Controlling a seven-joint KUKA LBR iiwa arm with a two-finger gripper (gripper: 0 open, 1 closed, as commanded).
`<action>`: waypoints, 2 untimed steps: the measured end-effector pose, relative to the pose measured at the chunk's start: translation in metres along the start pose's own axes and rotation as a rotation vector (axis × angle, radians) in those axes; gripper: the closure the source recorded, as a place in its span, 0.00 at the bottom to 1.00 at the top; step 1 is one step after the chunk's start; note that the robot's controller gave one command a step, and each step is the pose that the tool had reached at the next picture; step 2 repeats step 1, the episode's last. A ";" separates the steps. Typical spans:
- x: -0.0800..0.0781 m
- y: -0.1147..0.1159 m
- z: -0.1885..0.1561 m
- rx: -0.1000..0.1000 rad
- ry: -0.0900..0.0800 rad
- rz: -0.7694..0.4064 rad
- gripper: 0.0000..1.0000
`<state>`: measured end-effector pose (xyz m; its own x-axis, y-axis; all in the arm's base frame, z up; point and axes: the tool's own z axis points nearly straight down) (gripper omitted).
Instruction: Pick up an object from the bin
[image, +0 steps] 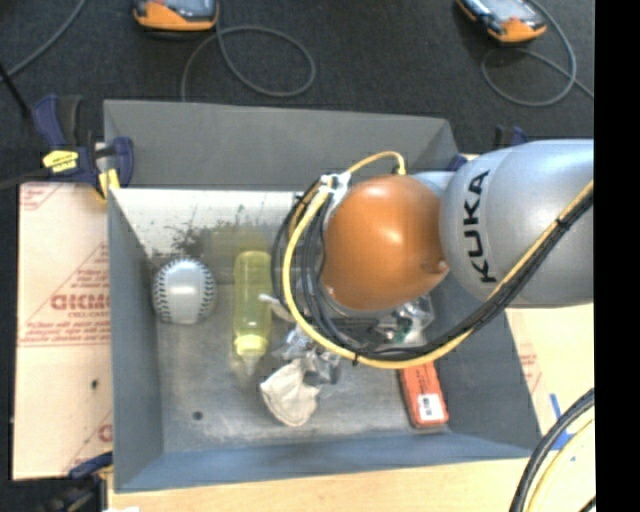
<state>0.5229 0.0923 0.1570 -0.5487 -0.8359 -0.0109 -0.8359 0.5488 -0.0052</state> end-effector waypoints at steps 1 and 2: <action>0.000 0.000 -0.014 0.001 -0.001 0.001 1.00; 0.000 0.000 -0.014 0.001 -0.001 0.001 1.00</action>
Offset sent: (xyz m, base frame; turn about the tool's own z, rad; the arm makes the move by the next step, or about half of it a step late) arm -0.0001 -0.0001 0.0293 0.0000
